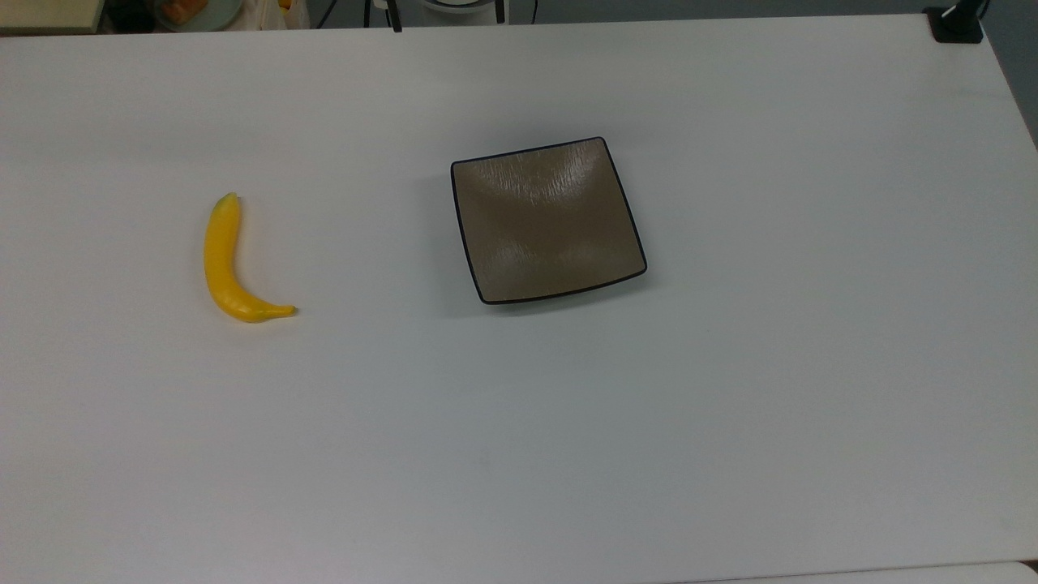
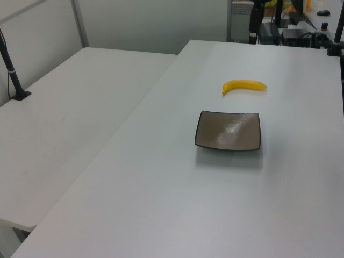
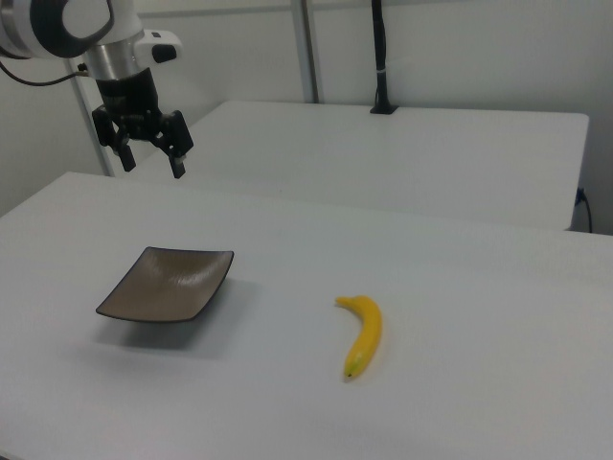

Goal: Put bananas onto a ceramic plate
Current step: 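Move the gripper from rest toward the yellow banana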

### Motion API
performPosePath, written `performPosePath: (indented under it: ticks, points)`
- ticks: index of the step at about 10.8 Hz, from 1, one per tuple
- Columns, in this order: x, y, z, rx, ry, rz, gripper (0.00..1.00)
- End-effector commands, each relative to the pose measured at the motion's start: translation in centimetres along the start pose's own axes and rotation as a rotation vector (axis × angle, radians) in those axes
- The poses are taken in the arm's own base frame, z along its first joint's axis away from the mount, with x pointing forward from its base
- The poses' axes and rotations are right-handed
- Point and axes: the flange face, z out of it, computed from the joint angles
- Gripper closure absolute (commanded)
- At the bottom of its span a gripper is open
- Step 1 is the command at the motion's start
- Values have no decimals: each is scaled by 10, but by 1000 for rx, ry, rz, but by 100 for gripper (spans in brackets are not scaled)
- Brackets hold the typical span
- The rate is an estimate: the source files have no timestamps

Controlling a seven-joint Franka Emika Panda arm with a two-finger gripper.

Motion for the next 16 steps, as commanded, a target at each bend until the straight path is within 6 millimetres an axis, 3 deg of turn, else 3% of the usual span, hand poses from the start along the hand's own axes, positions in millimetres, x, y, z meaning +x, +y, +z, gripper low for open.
performPosePath:
  ticks: [1,12,16]
  points:
    - [6,-8,4,-6,17,-10,0]
    - [5,6,9,3,-10,0,0]
    - [7,57,-10,16,29,53,0]
